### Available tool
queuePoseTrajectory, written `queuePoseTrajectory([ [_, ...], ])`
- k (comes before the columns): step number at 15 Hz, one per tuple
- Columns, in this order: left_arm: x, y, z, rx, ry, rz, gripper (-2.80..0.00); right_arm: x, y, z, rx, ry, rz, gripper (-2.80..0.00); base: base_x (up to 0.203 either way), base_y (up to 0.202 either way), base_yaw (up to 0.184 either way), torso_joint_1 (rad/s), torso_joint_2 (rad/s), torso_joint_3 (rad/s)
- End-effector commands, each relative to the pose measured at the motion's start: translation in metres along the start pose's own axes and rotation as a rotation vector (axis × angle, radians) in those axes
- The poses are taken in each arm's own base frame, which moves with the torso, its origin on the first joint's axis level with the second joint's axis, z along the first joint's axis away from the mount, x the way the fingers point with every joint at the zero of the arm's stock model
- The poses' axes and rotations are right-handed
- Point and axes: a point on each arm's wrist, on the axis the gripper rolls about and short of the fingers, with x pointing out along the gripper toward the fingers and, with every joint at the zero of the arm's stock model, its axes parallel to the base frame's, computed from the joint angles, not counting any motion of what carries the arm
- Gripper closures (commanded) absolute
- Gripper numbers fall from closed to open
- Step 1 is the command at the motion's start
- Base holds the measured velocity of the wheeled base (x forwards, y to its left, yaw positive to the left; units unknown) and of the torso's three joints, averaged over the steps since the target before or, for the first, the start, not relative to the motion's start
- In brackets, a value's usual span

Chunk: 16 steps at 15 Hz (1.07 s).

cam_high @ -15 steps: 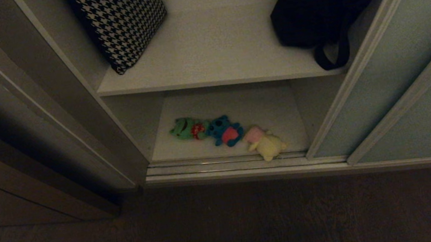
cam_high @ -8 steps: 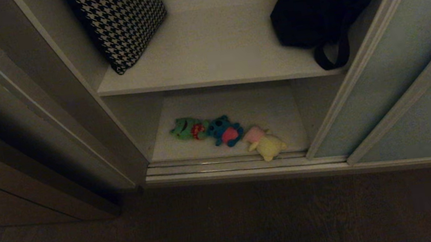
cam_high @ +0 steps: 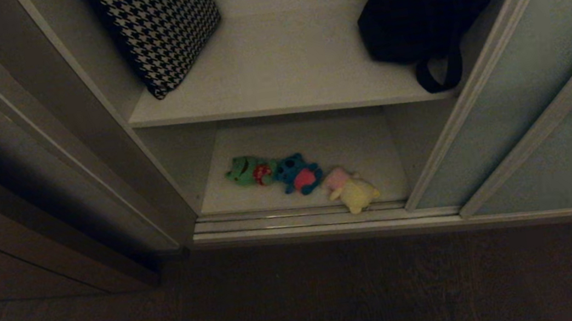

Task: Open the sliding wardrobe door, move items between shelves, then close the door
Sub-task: Close the door

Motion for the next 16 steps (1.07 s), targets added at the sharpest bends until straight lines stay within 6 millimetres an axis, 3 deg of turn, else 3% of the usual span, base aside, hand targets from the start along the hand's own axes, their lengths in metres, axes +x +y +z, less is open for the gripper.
queuePoseTrajectory([
  [1,0.0,0.0,0.0,-0.001,0.002,0.001,0.0,0.008,0.007,-0.003,-0.002,0.002,0.032,0.0,0.0,0.0,0.0,0.0,0.0,0.0],
  [7,0.0,0.0,0.0,0.001,0.002,0.001,0.0,0.012,0.026,-0.012,-0.006,0.015,0.06,0.0,0.0,0.0,0.0,0.0,0.0,0.0],
  [16,0.0,0.0,0.0,0.0,0.002,0.001,0.0,-0.009,0.096,-0.038,-0.04,0.068,0.169,0.0,0.0,0.0,0.0,0.0,0.0,0.0],
])
